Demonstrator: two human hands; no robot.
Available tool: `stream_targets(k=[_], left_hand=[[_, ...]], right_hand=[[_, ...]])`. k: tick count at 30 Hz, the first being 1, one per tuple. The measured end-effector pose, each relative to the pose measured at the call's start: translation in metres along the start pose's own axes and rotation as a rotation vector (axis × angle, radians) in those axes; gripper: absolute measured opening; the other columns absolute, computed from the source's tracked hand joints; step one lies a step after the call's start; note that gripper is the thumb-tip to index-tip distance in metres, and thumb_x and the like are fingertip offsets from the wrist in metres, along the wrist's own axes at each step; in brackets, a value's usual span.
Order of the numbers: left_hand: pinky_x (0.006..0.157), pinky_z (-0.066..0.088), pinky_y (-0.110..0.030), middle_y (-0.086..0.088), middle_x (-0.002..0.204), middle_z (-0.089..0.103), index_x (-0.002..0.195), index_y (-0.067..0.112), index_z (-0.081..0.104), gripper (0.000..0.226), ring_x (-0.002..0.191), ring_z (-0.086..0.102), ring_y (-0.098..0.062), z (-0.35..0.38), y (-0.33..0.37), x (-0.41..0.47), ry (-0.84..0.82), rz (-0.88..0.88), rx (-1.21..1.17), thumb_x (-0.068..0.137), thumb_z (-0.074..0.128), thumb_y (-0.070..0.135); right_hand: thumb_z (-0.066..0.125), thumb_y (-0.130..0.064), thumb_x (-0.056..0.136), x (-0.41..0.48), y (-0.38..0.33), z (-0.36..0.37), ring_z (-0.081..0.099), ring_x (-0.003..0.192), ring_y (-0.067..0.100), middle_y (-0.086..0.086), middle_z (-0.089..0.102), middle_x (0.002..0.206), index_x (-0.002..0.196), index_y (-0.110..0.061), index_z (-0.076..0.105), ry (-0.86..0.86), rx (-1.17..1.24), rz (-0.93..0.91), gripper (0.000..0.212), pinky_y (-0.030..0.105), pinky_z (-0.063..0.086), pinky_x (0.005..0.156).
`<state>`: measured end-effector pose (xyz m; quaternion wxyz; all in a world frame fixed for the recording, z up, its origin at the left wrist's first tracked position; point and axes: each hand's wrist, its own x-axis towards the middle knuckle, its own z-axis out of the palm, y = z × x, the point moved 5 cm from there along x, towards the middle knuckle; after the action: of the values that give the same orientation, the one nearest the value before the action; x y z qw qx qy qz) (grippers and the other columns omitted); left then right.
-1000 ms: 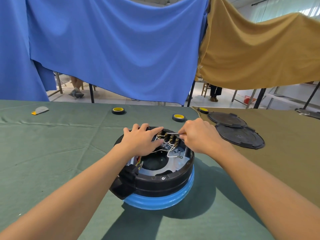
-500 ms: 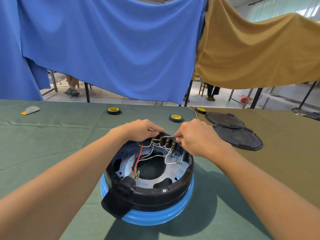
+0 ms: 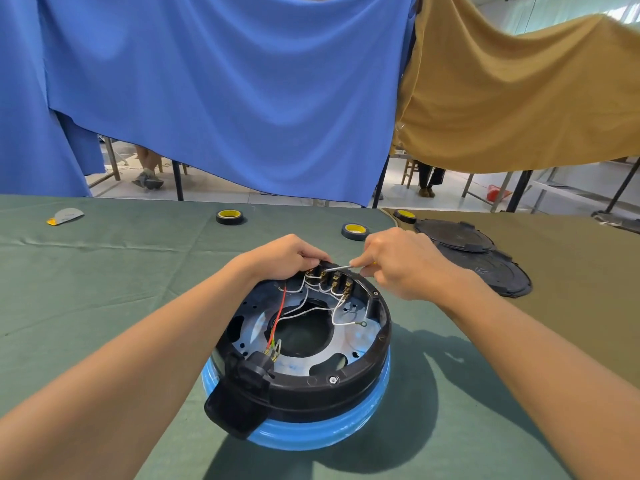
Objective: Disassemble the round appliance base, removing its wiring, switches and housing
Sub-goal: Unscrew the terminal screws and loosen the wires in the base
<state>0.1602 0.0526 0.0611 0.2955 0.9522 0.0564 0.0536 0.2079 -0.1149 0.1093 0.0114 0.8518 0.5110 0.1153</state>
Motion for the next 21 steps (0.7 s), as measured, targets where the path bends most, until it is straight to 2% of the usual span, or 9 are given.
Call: stream_targets(k=[3, 5, 7, 9, 11, 15, 17, 19, 21], left_hand=[[0.07, 0.04, -0.007, 0.008, 0.113, 0.07, 0.122, 0.026, 0.068, 0.031, 0.084, 0.06, -0.005, 0.001, -0.001, -0.001, 0.005, -0.004, -0.002, 0.101, 0.048, 0.014], [0.081, 0.045, -0.02, 0.005, 0.114, 0.071, 0.121, 0.029, 0.068, 0.032, 0.09, 0.062, -0.014, 0.001, -0.002, -0.001, 0.003, -0.005, -0.001, 0.101, 0.047, 0.015], [0.088, 0.048, -0.034, 0.002, 0.111, 0.072, 0.119, 0.031, 0.069, 0.032, 0.091, 0.062, -0.022, 0.001, -0.003, 0.0, 0.006, -0.011, 0.01, 0.102, 0.047, 0.016], [0.093, 0.047, -0.04, 0.0, 0.11, 0.072, 0.119, 0.032, 0.069, 0.032, 0.095, 0.063, -0.026, 0.002, -0.004, 0.0, 0.011, -0.016, 0.014, 0.101, 0.047, 0.017], [0.096, 0.046, -0.045, -0.004, 0.11, 0.072, 0.119, 0.031, 0.069, 0.031, 0.101, 0.062, -0.032, 0.002, -0.005, 0.0, 0.011, -0.019, 0.01, 0.101, 0.048, 0.016], [0.078, 0.048, -0.036, -0.001, 0.102, 0.073, 0.122, 0.028, 0.069, 0.032, 0.077, 0.058, -0.024, 0.002, -0.003, 0.0, 0.016, -0.017, 0.017, 0.101, 0.047, 0.016], [0.085, 0.049, -0.038, 0.0, 0.106, 0.073, 0.122, 0.027, 0.069, 0.032, 0.087, 0.063, -0.027, 0.002, -0.002, -0.001, 0.016, -0.02, 0.017, 0.101, 0.048, 0.015], [0.098, 0.047, -0.04, 0.001, 0.116, 0.071, 0.121, 0.026, 0.069, 0.031, 0.104, 0.063, -0.025, 0.001, 0.0, -0.002, 0.014, -0.018, 0.006, 0.101, 0.048, 0.013], [0.094, 0.046, -0.026, 0.005, 0.119, 0.069, 0.121, 0.024, 0.069, 0.032, 0.102, 0.062, -0.011, 0.001, 0.001, -0.002, 0.011, -0.007, -0.012, 0.1, 0.049, 0.011]], right_hand=[[0.058, -0.019, 0.095, 0.004, 0.008, -0.002, 0.055, 0.103, 0.017, -0.014, 0.064, 0.108, 0.116, -0.041, 0.068, -0.036, 0.06, -0.009, 0.032, 0.03, 0.037, 0.06], [0.056, -0.02, 0.095, 0.0, 0.004, -0.003, 0.057, 0.099, 0.019, -0.012, 0.065, 0.106, 0.115, -0.039, 0.07, -0.008, 0.044, -0.003, 0.03, 0.031, 0.042, 0.063], [0.052, -0.02, 0.095, -0.009, -0.008, 0.001, 0.06, 0.086, 0.024, -0.006, 0.063, 0.096, 0.11, -0.032, 0.071, 0.064, -0.073, -0.024, 0.027, 0.032, 0.045, 0.062], [0.047, -0.02, 0.096, -0.021, -0.023, 0.006, 0.056, 0.073, 0.026, -0.002, 0.056, 0.091, 0.109, -0.023, 0.067, 0.119, -0.167, -0.041, 0.024, 0.029, 0.037, 0.055], [0.044, -0.017, 0.096, -0.028, -0.033, 0.01, 0.05, 0.068, 0.028, 0.001, 0.055, 0.096, 0.11, -0.019, 0.063, 0.124, -0.203, -0.007, 0.024, 0.029, 0.027, 0.051], [0.043, -0.016, 0.097, -0.03, -0.044, 0.012, 0.052, 0.069, 0.028, 0.001, 0.044, 0.087, 0.107, -0.015, 0.062, 0.137, -0.24, 0.017, 0.022, 0.031, 0.029, 0.054], [0.045, -0.016, 0.096, -0.027, -0.043, 0.008, 0.044, 0.065, 0.026, -0.001, 0.041, 0.083, 0.104, -0.016, 0.064, 0.129, -0.235, 0.014, 0.021, 0.031, 0.028, 0.052], [0.051, -0.018, 0.093, -0.02, -0.035, 0.0, 0.047, 0.067, 0.025, -0.002, 0.051, 0.082, 0.096, -0.017, 0.065, 0.107, -0.179, 0.027, 0.014, 0.032, 0.037, 0.055], [0.056, -0.019, 0.09, -0.009, -0.021, -0.007, 0.058, 0.079, 0.026, 0.0, 0.065, 0.092, 0.096, -0.023, 0.07, 0.058, -0.075, 0.045, 0.016, 0.037, 0.049, 0.065]])
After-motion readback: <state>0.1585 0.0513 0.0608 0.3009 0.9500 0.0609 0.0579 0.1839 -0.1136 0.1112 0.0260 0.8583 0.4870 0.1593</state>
